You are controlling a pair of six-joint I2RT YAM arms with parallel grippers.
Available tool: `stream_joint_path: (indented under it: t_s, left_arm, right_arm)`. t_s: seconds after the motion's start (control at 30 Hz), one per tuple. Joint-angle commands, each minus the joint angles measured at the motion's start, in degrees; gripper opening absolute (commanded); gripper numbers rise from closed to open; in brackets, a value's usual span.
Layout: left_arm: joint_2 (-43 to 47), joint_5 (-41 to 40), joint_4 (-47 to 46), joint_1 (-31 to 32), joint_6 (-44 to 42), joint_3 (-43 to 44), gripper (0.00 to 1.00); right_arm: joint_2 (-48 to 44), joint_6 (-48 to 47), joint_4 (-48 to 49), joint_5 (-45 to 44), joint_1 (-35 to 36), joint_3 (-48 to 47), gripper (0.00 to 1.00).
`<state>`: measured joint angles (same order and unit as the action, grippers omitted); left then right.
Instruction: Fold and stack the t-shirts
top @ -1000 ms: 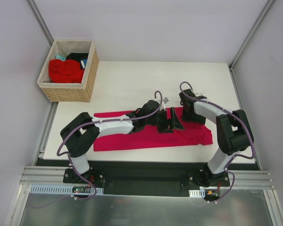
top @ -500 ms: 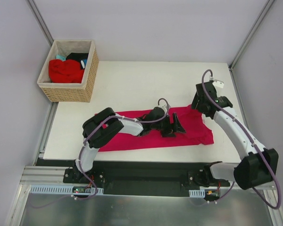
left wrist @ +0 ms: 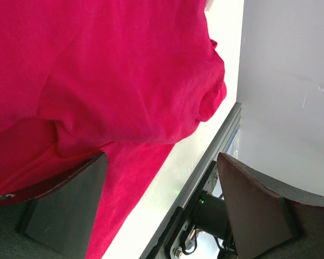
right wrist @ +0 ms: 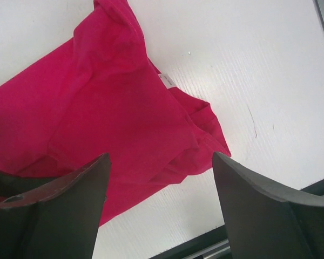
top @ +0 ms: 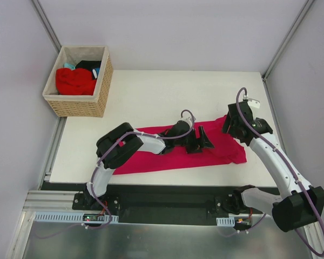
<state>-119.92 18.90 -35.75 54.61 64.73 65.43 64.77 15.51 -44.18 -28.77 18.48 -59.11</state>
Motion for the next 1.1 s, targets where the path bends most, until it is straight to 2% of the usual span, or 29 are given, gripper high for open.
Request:
stream_joint_path:
  t_s: [0.0,0.3,0.47,0.63,1.07]
  left_arm:
    - [0.7,-1.6,-1.4,-1.2,-0.7,1.1,0.83]
    - [-1.0,-3.1,-0.2,-2.6,-2.5,3.6,0.83]
    - [-0.6,-4.4,1.4,-3.3,-4.0,3.8,0.83]
    - [-0.3,-4.2,1.4,-3.9,-4.1,3.5,0.83]
    - [0.2,-3.9,1.4,-4.7,-4.2,3.2,0.83]
  right_arm:
    - [-2.6,-1.1,-1.0,0.5,0.8,0.1,0.80]
    - [-4.7,-1.5,-1.7,2.5,2.2,0.8,0.79]
    - [-5.8,-0.7,-1.3,6.4,4.7,5.9,0.78]
    - [-6.1,1.5,-0.6,6.3,7.4,12.3,0.78]
    - [-5.7,4.4,-0.5,5.5,12.9,17.7,0.78]
